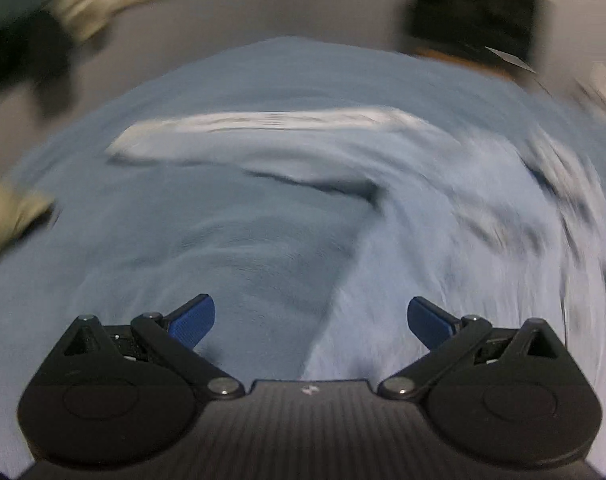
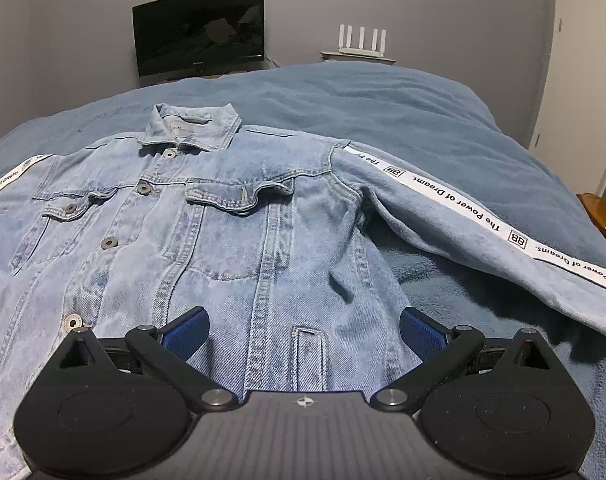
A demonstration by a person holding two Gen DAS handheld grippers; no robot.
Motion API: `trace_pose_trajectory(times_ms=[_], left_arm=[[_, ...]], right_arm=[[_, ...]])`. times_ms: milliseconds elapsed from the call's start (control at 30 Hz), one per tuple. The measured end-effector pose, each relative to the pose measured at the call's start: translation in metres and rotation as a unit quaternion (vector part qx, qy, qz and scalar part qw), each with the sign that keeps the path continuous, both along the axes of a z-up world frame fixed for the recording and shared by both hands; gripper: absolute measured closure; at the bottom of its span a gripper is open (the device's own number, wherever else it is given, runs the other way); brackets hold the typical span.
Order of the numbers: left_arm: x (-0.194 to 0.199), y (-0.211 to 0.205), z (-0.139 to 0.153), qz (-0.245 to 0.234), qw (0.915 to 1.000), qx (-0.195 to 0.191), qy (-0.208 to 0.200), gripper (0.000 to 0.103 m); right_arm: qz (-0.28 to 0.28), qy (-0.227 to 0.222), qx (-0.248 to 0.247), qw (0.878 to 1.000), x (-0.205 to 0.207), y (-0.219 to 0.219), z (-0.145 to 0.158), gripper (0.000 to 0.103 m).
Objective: Fold large clothes
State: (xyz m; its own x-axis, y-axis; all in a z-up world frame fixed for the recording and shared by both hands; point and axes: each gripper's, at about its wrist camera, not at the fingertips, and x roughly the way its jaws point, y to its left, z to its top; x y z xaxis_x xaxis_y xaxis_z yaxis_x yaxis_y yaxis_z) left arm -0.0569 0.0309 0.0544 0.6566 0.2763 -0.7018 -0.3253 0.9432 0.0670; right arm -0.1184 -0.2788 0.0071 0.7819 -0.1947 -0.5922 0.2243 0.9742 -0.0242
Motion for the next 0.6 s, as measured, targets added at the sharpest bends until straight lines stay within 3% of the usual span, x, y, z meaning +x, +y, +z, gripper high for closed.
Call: trace_pose_trajectory(times_ms=[133, 267, 433, 600], left_arm=[[-0.014, -0.034, -0.014, -0.091, 0.9940, 0.050, 0.036, 0.000], [-0.021, -0.059, -0.017, -0.157, 0.9847, 0.072, 0.020, 0.000], [-0.011, -0.066, -0.020, -0.213, 0.9758, 0.047, 0.014, 0.000], [-0.006, -0.062, -0.034, -0.229, 0.9730, 0.026, 0.012, 0.000]], right_arm=[[0.000, 0.008, -0.006, 1.000, 0.002, 0.003, -0.004, 0.001], [0.000, 0.009, -0.016, 1.000, 0.001, 0.006, -0.004, 0.001], [-0.006, 0.023, -0.012, 1.000, 0.003, 0.003, -0.008, 0.001], [-0.045, 0.024, -0.011, 0.999, 0.009, -0.014, -0.016, 0.001]])
